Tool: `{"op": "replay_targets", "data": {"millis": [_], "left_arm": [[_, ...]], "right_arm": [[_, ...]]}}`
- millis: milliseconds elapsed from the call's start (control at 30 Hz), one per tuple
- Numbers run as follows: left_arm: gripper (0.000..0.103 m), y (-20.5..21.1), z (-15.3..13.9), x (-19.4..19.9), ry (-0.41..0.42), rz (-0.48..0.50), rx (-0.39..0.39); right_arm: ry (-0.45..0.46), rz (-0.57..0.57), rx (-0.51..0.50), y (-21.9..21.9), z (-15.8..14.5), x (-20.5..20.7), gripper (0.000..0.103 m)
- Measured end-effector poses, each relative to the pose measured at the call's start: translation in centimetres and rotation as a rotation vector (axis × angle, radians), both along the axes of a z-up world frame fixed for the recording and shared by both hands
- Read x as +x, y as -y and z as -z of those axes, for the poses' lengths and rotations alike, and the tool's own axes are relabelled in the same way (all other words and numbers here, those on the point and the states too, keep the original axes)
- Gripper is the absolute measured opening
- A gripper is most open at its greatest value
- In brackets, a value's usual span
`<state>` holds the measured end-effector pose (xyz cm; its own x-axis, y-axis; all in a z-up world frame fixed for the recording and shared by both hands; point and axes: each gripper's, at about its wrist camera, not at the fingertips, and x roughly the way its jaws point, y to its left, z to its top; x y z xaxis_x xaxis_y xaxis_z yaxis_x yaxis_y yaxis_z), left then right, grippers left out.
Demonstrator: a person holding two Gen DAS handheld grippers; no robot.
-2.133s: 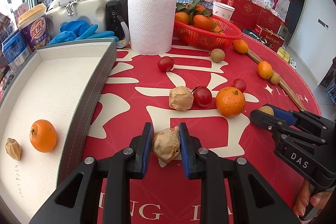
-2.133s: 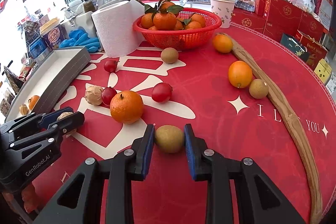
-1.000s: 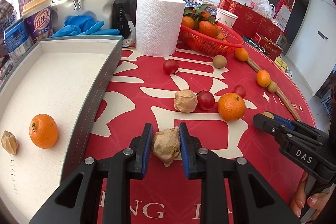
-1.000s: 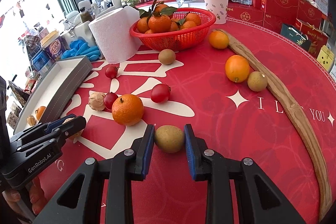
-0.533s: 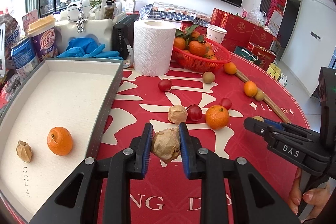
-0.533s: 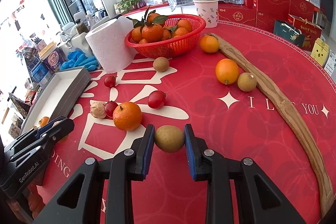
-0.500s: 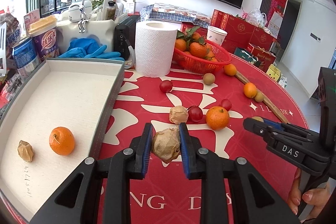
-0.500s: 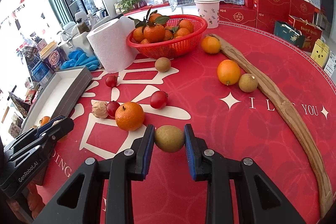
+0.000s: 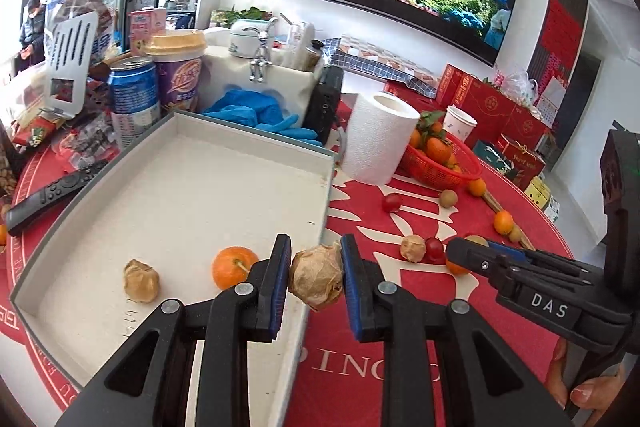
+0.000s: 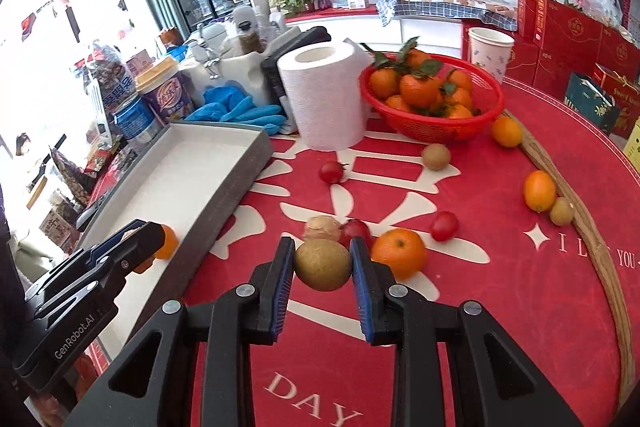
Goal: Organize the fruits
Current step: 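Lower both fruits into the white tray and open both tools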
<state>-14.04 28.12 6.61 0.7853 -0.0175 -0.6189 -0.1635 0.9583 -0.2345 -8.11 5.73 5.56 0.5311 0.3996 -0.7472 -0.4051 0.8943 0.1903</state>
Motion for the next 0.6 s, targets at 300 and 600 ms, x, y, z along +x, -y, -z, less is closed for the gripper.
{"op": "replay_targets", "data": {"millis": [300, 600], "left_arm": [[0.027, -5.6, 0.6, -1.3, -0.019, -0.173, -0.035], [0.027, -8.2, 2.0, -1.3, -0.079, -0.236, -0.072]], "right_arm": [[-0.003, -0.127, 0.0, -6.9, -0.6, -0.6, 0.03], [-0.035, -0.191, 0.015, -10.9, -0.3, -0.2, 0.03]]}}
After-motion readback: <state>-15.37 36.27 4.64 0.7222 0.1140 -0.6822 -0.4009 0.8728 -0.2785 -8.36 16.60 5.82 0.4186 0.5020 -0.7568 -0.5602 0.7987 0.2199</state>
